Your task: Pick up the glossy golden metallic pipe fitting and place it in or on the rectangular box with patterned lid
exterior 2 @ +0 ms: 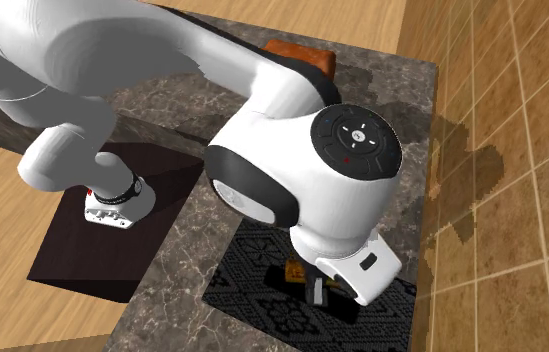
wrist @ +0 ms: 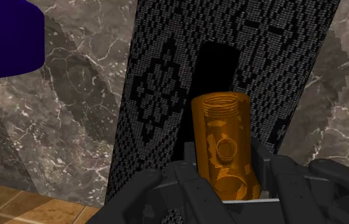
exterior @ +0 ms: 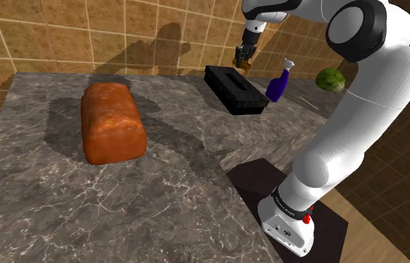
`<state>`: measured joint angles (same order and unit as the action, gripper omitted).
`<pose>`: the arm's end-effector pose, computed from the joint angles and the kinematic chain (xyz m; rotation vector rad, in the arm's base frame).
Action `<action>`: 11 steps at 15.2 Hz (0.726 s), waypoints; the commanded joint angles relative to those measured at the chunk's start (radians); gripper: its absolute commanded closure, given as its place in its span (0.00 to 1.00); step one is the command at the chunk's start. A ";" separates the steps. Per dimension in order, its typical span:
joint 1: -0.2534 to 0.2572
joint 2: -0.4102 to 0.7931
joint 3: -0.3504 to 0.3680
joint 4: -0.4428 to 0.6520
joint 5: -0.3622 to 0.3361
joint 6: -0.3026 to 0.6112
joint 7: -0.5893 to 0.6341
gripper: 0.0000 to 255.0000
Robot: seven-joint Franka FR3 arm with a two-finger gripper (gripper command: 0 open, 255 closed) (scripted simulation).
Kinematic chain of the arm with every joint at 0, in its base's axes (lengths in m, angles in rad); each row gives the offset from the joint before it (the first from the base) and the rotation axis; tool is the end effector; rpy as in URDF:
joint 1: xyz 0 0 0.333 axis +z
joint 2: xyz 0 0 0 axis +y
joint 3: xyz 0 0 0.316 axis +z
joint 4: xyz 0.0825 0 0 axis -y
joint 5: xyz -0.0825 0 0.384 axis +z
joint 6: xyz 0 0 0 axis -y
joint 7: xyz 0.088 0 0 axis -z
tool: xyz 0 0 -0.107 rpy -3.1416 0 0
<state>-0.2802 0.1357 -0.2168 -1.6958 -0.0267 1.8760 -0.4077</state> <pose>0.5373 -0.2864 0.5146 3.0690 -0.1217 0.0290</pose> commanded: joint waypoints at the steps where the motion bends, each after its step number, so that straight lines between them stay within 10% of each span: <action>1: -0.018 0.045 -0.011 0.051 0.012 -0.006 -0.033 1.00; 11: -0.019 0.063 -0.009 -0.060 0.016 0.123 -0.030 1.00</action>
<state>-0.3005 0.1986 -0.2268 -1.7428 -0.0108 1.9846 -0.4412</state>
